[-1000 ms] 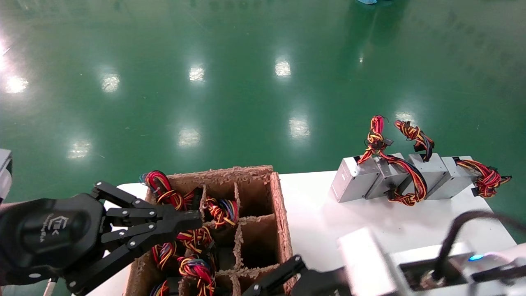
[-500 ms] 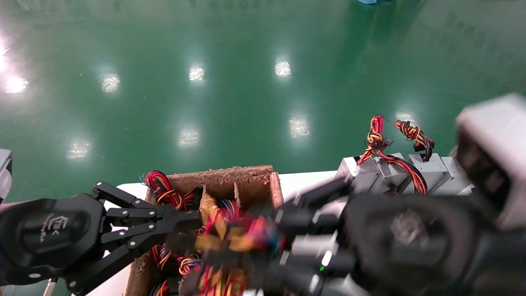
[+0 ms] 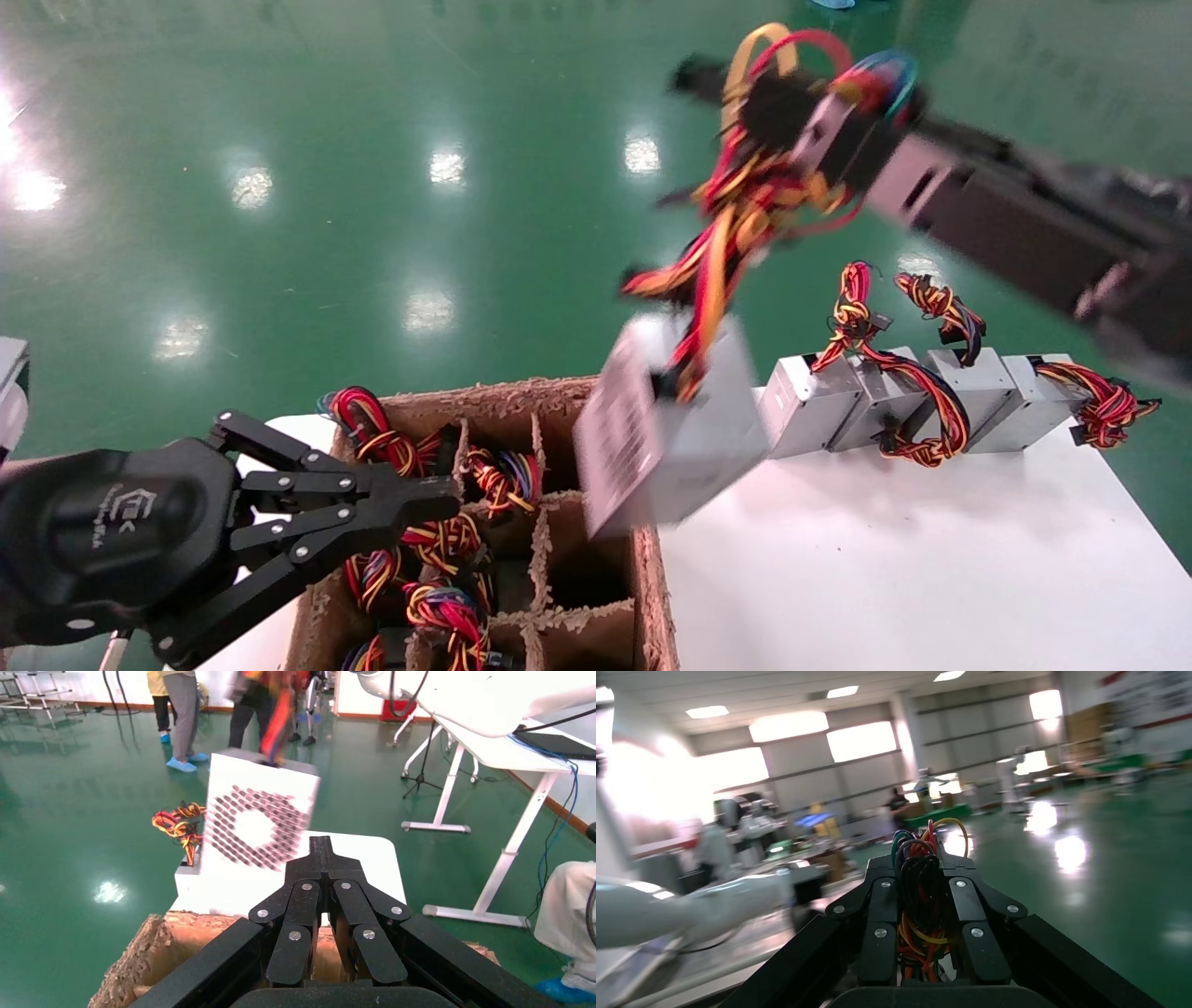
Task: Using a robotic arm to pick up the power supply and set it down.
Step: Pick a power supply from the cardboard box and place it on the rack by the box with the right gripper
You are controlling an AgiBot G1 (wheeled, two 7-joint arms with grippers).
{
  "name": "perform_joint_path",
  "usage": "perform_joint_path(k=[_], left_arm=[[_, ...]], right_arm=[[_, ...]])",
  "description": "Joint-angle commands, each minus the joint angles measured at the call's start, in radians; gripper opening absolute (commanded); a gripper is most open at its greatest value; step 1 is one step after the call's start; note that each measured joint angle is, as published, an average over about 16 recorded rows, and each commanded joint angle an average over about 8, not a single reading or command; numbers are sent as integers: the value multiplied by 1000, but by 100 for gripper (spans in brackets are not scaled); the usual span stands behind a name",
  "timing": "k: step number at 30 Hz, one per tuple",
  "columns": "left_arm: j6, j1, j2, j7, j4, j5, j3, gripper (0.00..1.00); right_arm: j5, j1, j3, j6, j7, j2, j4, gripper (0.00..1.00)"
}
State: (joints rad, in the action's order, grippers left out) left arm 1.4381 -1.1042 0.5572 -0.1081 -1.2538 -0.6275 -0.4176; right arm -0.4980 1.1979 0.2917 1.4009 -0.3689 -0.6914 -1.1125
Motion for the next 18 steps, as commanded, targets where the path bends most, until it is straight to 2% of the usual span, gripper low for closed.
perform_joint_path(k=[1,10,18], left_arm=[[0,0,0,0,0,0,0,0],[0,0,0,0,0,0,0,0],[0,0,0,0,0,0,0,0]], right_arm=[[-1,3,-10,-14,7,12,30,0],[-47,-42,-21,-122,24,67,107,0],[-107,-105,-3,-240,11,99,105,0]])
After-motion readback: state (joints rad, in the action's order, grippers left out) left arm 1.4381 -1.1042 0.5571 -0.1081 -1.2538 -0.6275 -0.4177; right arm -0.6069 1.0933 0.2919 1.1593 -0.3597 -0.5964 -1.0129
